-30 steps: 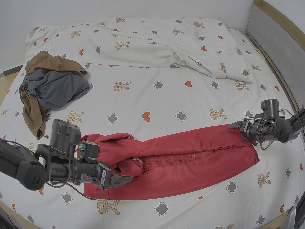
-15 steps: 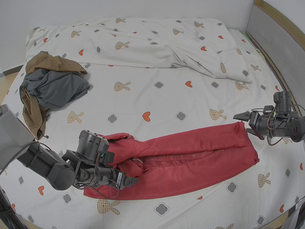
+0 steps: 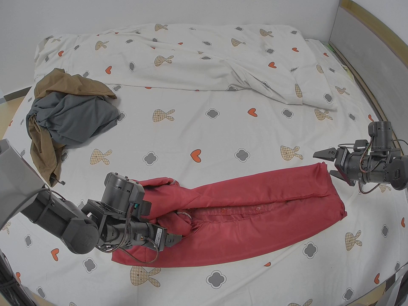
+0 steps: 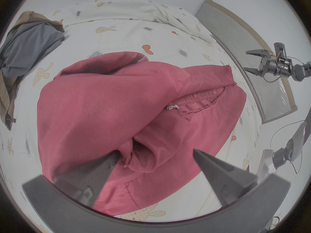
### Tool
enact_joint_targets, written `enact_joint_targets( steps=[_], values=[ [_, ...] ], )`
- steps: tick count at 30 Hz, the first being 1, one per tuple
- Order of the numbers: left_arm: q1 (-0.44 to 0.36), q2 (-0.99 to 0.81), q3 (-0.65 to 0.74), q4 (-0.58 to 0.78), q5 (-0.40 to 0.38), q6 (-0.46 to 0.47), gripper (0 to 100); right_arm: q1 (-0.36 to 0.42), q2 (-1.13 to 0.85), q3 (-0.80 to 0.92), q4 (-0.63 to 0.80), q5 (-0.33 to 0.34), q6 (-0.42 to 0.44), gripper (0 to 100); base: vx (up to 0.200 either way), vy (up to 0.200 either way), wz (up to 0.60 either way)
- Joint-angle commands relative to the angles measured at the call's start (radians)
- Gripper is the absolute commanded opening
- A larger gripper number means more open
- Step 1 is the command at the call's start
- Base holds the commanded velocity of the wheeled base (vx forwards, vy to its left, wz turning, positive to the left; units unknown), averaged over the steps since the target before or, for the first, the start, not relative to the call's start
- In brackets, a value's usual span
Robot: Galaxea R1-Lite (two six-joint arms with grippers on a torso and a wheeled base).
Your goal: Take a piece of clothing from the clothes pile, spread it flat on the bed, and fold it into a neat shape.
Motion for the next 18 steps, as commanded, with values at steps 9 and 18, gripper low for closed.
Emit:
enact_joint_targets(
  steps=[9, 18],
  values=[
    [0.022, 0.045, 0.02, -0.101, 0.02, 0.004, 0, 0.005, -0.001, 0.009, -0.001, 0.014, 0.0, 100, 0.0, 0.0, 0.0],
    [-0.004, -0.041, 0.078, -0.091, 0.04, 0.003, 0, 0.003, -0.001, 0.009, -0.001, 0.026, 0.0, 100, 0.0, 0.0, 0.0]
  ],
)
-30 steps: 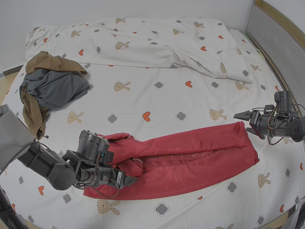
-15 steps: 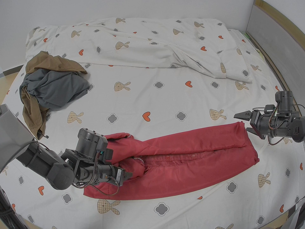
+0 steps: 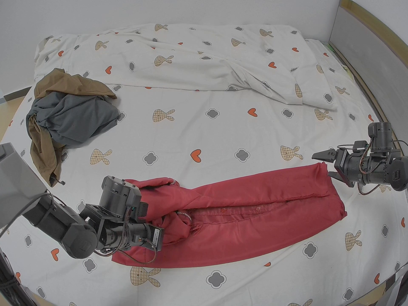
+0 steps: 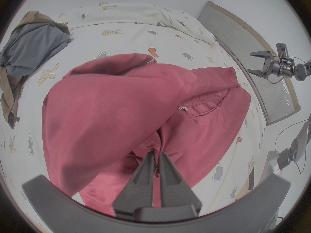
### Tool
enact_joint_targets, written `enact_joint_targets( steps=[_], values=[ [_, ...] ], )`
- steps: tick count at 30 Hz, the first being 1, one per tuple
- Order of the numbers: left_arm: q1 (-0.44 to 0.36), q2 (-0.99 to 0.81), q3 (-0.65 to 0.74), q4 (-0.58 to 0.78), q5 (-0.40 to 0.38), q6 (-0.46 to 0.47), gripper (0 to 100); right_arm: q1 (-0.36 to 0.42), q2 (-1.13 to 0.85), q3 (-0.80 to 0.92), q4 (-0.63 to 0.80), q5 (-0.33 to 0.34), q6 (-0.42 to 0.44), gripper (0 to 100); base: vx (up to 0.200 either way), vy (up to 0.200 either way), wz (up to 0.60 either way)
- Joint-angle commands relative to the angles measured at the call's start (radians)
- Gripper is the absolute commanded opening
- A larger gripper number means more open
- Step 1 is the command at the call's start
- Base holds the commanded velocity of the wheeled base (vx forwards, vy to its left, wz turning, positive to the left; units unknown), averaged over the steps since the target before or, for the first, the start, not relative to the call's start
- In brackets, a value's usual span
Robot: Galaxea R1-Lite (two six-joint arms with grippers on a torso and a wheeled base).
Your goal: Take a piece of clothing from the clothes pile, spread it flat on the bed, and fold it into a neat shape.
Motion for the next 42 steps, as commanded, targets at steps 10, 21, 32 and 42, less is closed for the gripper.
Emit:
enact_joint_targets(
  steps=[10, 21, 32, 42],
  values=[
    [-0.044, -0.11, 0.062, 0.045, 0.004, -0.005, 0, 0.0, 0.001, 0.0, 0.0, 0.0, 0.0, 100, 0.0, 0.0, 0.0],
    [-0.068, -0.09, 0.092, 0.08, 0.015, -0.008, 0, -0.002, 0.004, 0.002, 0.0, 0.0, 0.0, 100, 0.0, 0.0, 0.0],
    [-0.071, -0.07, 0.088, 0.079, 0.071, -0.016, 100, -0.002, 0.009, 0.0, 0.0, 0.0, 0.0, 100, 0.0, 0.0, 0.0],
    [-0.065, -0.357, 0.071, 0.128, 0.071, -0.013, 100, -0.002, 0.006, 0.002, 0.0, 0.0, 0.0, 100, 0.0, 0.0, 0.0]
  ],
)
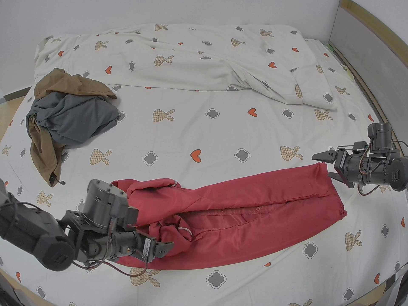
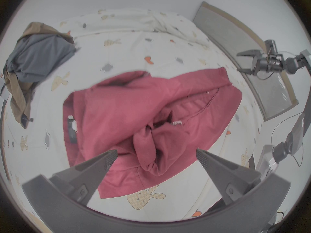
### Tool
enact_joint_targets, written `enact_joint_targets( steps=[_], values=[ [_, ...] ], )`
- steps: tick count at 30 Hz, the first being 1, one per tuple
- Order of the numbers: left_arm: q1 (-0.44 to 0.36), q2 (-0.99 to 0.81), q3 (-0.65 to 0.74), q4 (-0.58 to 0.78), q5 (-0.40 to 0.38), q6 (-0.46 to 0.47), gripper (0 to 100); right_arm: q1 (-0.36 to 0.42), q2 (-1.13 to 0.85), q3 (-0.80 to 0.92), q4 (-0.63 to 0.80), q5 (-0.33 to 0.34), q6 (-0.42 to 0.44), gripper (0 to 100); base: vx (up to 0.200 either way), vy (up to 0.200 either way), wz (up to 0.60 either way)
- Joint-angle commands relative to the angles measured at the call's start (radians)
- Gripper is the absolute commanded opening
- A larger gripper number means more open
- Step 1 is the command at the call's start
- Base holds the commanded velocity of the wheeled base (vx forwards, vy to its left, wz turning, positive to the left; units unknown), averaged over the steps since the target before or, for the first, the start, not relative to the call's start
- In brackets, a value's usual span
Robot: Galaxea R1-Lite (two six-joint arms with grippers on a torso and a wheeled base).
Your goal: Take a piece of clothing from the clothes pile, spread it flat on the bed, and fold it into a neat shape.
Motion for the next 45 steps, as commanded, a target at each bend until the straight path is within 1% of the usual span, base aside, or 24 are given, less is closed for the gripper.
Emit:
enact_joint_targets(
  steps=[1, 3, 4, 5, 7, 8, 9, 10, 12, 15, 18, 20, 26, 38, 41, 45],
  values=[
    [0.024, -0.199, -0.051, 0.057, 0.0, 0.005, 100, 0.002, -0.002, 0.0, -0.001, 0.001, 0.0, 100, 0.0, 0.0, 0.0],
    [0.075, -0.183, -0.102, 0.068, -0.009, 0.006, 100, 0.004, -0.002, 0.0, -0.001, 0.001, 0.0, 100, 0.0, 0.0, 0.0],
    [0.087, -0.174, -0.114, 0.068, -0.012, 0.008, 100, 0.004, 0.0, 0.0, -0.001, 0.001, 0.0, 100, 0.0, 0.0, 0.0],
    [0.133, -0.117, -0.172, 0.065, -0.044, 0.009, 100, 0.005, 0.0, 0.0, -0.001, 0.001, 0.0, 100, 0.0, 0.0, 0.0],
    [0.19, -0.051, -0.238, 0.065, -0.098, 0.02, 100, 0.011, 0.0, 0.003, -0.001, 0.001, 0.0, 100, 0.0, 0.0, 0.0],
    [0.19, -0.051, -0.238, 0.065, -0.098, 0.02, 100, 0.011, 0.0, 0.003, -0.001, 0.001, 0.0, 100, 0.0, 0.0, 0.0],
    [0.251, 0.027, -0.312, 0.065, -0.171, 0.057, 100, 0.016, -0.002, 0.013, -0.001, 0.001, 0.0, 100, 0.0, 0.0, 0.0],
    [0.276, 0.061, -0.346, 0.065, -0.208, 0.08, 100, 0.019, -0.003, 0.014, -0.001, 0.001, 0.0, 100, 0.0, 0.0, 0.0],
    [0.305, 0.11, -0.392, 0.067, -0.256, 0.111, 100, 0.019, -0.005, 0.014, -0.001, 0.001, 0.0, 100, 0.0, 0.0, 0.0],
    [0.314, 0.174, -0.433, 0.068, -0.268, 0.134, 100, 0.018, -0.006, 0.014, -0.001, 0.001, 0.0, 100, 0.0, 0.0, 0.0],
    [0.323, 0.199, -0.442, 0.068, -0.27, 0.149, 100, 0.018, -0.005, 0.014, -0.001, 0.001, 0.0, 100, 0.0, 0.0, 0.0],
    [0.348, 0.208, -0.444, 0.068, -0.274, 0.184, 100, 0.019, -0.005, 0.016, -0.001, 0.001, 0.0, 100, 0.0, 0.0, 0.0],
    [0.394, 0.239, -0.464, 0.062, -0.274, 0.193, 100, 0.018, -0.005, 0.016, -0.001, 0.001, 0.0, 100, 0.0, 0.0, 0.0],
    [0.375, 0.277, -0.485, 0.068, -0.356, 0.187, 100, 0.018, -0.003, 0.016, -0.001, 0.001, 0.0, 100, 0.0, 0.0, 0.0],
    [0.371, 0.274, -0.481, 0.07, -0.369, 0.184, 100, 0.018, -0.002, 0.016, -0.001, 0.001, 0.0, 100, 0.0, 0.0, 0.0],
    [0.371, 0.237, -0.458, 0.071, -0.408, 0.18, 100, 0.018, 0.004, 0.016, -0.001, 0.001, 0.0, 100, 0.0, 0.0, 0.0]
  ],
)
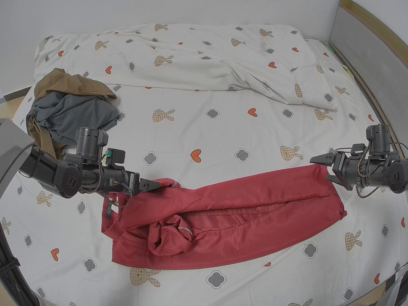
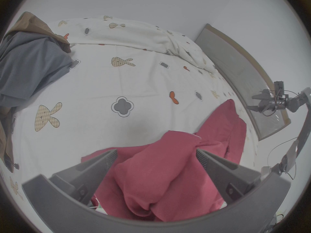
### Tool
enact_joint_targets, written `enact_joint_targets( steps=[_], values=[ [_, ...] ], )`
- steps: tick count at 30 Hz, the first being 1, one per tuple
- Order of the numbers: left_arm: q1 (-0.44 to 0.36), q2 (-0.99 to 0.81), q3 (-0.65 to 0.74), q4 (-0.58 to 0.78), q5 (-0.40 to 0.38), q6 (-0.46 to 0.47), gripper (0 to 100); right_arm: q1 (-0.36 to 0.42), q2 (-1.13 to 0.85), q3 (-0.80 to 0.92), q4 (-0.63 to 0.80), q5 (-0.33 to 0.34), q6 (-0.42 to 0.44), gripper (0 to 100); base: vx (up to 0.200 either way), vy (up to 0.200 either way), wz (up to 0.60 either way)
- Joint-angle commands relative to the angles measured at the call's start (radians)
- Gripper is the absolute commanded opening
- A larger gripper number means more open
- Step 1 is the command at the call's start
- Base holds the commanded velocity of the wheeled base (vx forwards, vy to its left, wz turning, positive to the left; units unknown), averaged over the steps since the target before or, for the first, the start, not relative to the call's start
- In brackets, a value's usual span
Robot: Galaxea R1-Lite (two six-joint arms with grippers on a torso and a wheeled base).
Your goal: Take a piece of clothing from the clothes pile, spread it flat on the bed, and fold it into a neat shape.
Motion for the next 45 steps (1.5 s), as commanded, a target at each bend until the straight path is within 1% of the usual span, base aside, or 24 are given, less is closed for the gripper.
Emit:
enact_joint_targets(
  steps=[1, 3, 4, 8, 12, 13, 14, 17, 21, 25, 31, 35, 39, 40, 41, 45],
  values=[
    [0.0, -0.034, 0.023, 0.0, -0.026, -0.006, 100, 0.002, 0.007, 0.0, -0.001, 0.001, 0.0, 100, 0.0, 0.0, 0.0],
    [0.0, -0.043, 0.026, 0.002, -0.042, -0.014, 100, 0.002, 0.007, 0.0, -0.001, 0.001, 0.0, 100, 0.0, 0.0, 0.0],
    [0.0, -0.053, 0.027, 0.002, -0.072, -0.03, 100, 0.002, 0.008, 0.0, -0.001, 0.001, 0.0, 100, 0.0, 0.0, 0.0],
    [0.011, -0.057, 0.026, 0.003, -0.141, -0.063, 100, 0.002, 0.008, 0.0, -0.001, 0.001, 0.0, 100, 0.0, 0.0, 0.0],
    [0.041, -0.056, 0.018, 0.029, -0.229, -0.07, 100, 0.002, 0.01, 0.0, -0.001, 0.001, 0.0, 100, 0.0, 0.0, 0.0],
    [0.041, -0.056, 0.018, 0.029, -0.229, -0.07, 100, 0.002, 0.01, 0.0, -0.001, 0.001, 0.0, 100, 0.0, 0.0, 0.0],
    [0.058, -0.054, 0.015, 0.043, -0.25, -0.069, 100, 0.002, 0.011, 0.0, -0.001, 0.001, 0.0, 100, 0.0, 0.0, 0.0],
    [0.083, -0.04, 0.01, 0.045, -0.227, -0.061, 100, 0.002, 0.013, 0.0, -0.001, 0.001, 0.0, 100, 0.0, 0.0, 0.0],
    [0.115, -0.028, 0.01, 0.045, -0.161, -0.061, 100, 0.002, 0.013, 0.0, -0.001, 0.001, 0.0, 100, 0.0, 0.0, 0.0],
    [0.121, -0.034, 0.021, 0.046, -0.158, -0.061, 100, 0.002, 0.013, 0.0, -0.001, 0.001, 0.0, 100, 0.0, 0.0, 0.0],
    [0.089, -0.013, 0.026, 0.045, -0.161, -0.064, 100, 0.002, 0.011, 0.003, -0.001, 0.001, 0.0, 100, 0.0, 0.0, 0.0],
    [0.07, 0.001, 0.029, 0.048, -0.17, -0.067, 100, 0.002, 0.013, 0.003, -0.001, 0.001, 0.0, 100, 0.0, 0.0, 0.0],
    [0.064, 0.004, 0.039, 0.049, -0.253, -0.078, 100, 0.002, 0.013, 0.003, -0.001, 0.001, 0.0, 100, 0.0, 0.0, 0.0],
    [0.064, 0.004, 0.039, 0.049, -0.256, -0.078, 100, 0.002, 0.013, 0.003, -0.001, 0.001, 0.0, 100, 0.0, 0.0, 0.0],
    [0.066, 0.013, 0.033, 0.048, -0.287, -0.09, 100, 0.002, 0.013, 0.003, -0.001, 0.001, 0.0, 100, 0.0, 0.0, 0.0],
    [0.072, 0.03, 0.02, 0.045, -0.287, -0.096, 100, 0.002, 0.013, 0.003, -0.001, 0.001, 0.0, 100, 0.0, 0.0, 0.0]
  ],
)
